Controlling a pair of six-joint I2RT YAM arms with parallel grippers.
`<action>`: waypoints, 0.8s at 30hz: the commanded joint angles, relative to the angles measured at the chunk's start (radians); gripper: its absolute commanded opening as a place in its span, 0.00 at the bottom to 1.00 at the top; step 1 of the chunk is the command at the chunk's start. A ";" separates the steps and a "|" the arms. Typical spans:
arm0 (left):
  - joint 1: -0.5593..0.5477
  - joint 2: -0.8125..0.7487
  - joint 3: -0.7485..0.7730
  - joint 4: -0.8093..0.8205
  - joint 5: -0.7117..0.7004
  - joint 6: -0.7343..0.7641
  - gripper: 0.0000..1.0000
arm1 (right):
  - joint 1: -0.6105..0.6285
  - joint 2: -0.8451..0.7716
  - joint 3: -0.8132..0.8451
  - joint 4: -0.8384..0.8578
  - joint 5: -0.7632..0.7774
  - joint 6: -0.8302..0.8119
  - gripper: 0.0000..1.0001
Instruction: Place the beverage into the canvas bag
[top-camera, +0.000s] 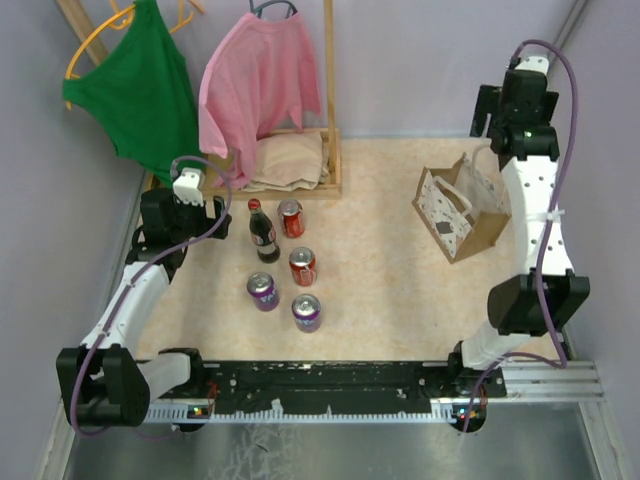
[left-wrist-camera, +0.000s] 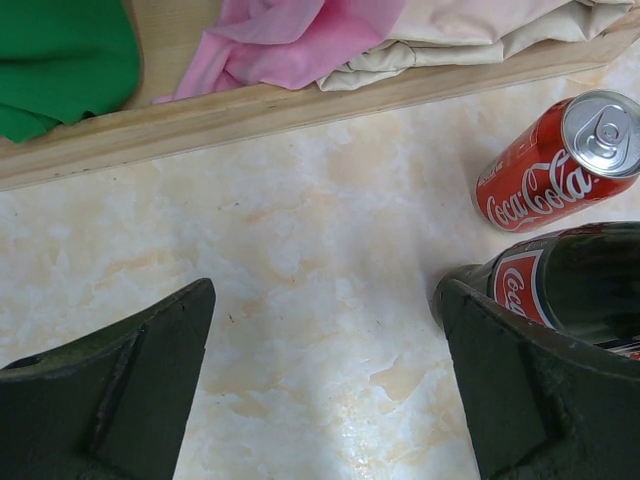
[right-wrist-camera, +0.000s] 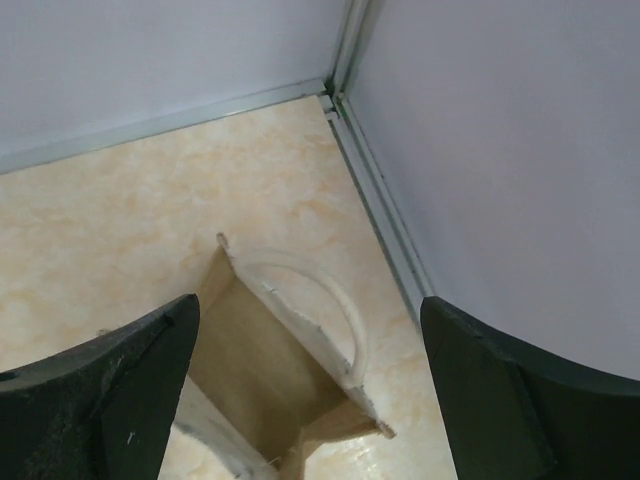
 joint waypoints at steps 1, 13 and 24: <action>-0.005 -0.005 0.032 0.021 0.007 -0.007 1.00 | -0.083 0.062 0.081 -0.051 -0.040 -0.099 0.92; -0.006 -0.007 0.022 0.001 0.024 -0.029 1.00 | -0.236 0.150 -0.013 -0.054 -0.447 -0.111 0.94; -0.005 0.014 0.022 0.014 0.048 -0.045 1.00 | -0.236 0.119 -0.249 -0.009 -0.523 -0.151 0.94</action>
